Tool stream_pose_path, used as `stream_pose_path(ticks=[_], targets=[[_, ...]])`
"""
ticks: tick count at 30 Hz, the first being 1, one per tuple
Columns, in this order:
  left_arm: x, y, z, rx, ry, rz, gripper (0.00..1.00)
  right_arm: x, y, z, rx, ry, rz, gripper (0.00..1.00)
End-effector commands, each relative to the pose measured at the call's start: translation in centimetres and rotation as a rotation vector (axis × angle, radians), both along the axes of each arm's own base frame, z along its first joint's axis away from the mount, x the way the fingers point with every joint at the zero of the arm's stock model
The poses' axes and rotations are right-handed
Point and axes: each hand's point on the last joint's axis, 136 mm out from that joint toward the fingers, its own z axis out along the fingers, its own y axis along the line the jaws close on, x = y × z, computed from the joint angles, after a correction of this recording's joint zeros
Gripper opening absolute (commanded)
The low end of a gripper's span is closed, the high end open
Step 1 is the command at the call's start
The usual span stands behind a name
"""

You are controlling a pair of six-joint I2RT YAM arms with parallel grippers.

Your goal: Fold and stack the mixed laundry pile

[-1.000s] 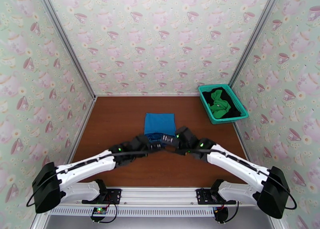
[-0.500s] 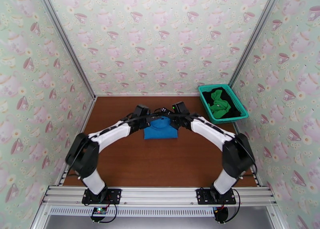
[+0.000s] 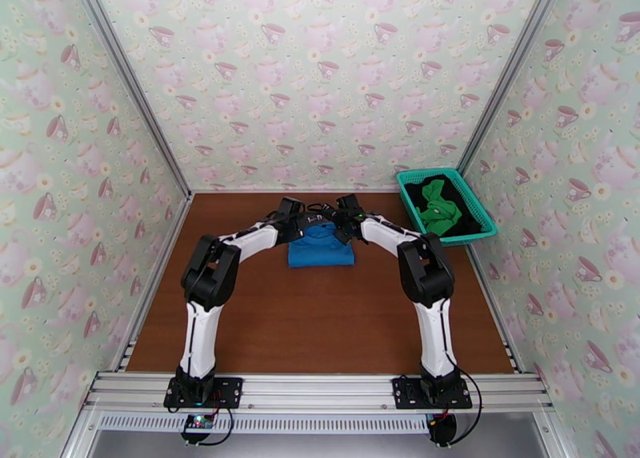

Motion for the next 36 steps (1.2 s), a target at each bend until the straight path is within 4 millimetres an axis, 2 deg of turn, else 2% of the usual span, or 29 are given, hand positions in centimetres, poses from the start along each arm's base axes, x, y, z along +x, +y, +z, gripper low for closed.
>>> stream_pose_path(ticks=[1, 2, 5, 7, 11, 13, 15, 16, 18, 20, 21, 24, 26, 30, 36], targets=[[0.9, -0.3, -0.2, -0.004, 0.002, 0.01, 0.56, 0.7, 0.4, 0.8, 0.028, -0.006, -0.036, 0.34], [1.2, -0.1, -0.1, -0.006, -0.009, 0.033, 0.73, 0.9, 0.2, 1.1, 0.032, -0.014, -0.051, 0.43], [2.6, 0.6, 1.4, -0.015, -0.094, 0.101, 0.9, 1.4, -0.6, 2.8, 0.062, -0.044, -0.11, 0.6], [3.9, 1.4, 4.4, -0.04, -0.203, 0.187, 0.99, 1.6, -1.4, 5.1, 0.101, -0.073, -0.166, 0.67], [4.5, 3.3, 11.9, -0.103, -0.378, 0.337, 1.0, 1.0, -3.4, 10.3, 0.243, -0.119, -0.279, 0.77], [3.7, 4.8, 16.1, -0.137, -0.456, 0.422, 1.0, -0.2, -4.1, 12.9, 0.355, -0.128, -0.327, 0.79], [2.4, 6.5, 19.1, -0.167, -0.501, 0.521, 1.0, -1.9, -4.3, 14.7, 0.452, -0.128, -0.356, 0.79], [1.4, 7.4, 20.3, -0.18, -0.509, 0.578, 1.0, -3.0, -4.2, 15.2, 0.497, -0.117, -0.361, 0.79], [-0.8, 8.9, 21.1, -0.212, -0.477, 0.686, 1.0, -5.1, -4.1, 15.9, 0.596, -0.059, -0.42, 0.78], [-3.6, 9.7, 20.4, -0.265, -0.382, 0.783, 1.0, -7.2, -3.4, 15.0, 0.671, 0.073, -0.476, 0.7], [-5.3, 9.8, 19.4, -0.312, -0.312, 0.836, 1.0, -8.4, -2.6, 14.1, 0.712, 0.16, -0.491, 0.62], [-9.6, 7.7, 14.5, -0.479, -0.006, 0.911, 0.98, -11.0, 0.6, 11.3, 0.812, 0.317, -0.487, 0.52], [-11.4, 5.9, 11.1, -0.579, 0.141, 0.938, 0.95, -11.9, 2.7, 9.6, 0.841, 0.367, -0.484, 0.49], [-12.5, 2.0, 5.8, -0.698, 0.306, 0.934, 0.9, -11.8, 5.9, 6.3, 0.828, 0.44, -0.503, 0.41], [-11.8, 0.0, -0.2, -0.599, 0.389, 0.959, 0.89, -10.0, 6.8, 1.3, 0.819, 0.482, -0.611, 0.38]])
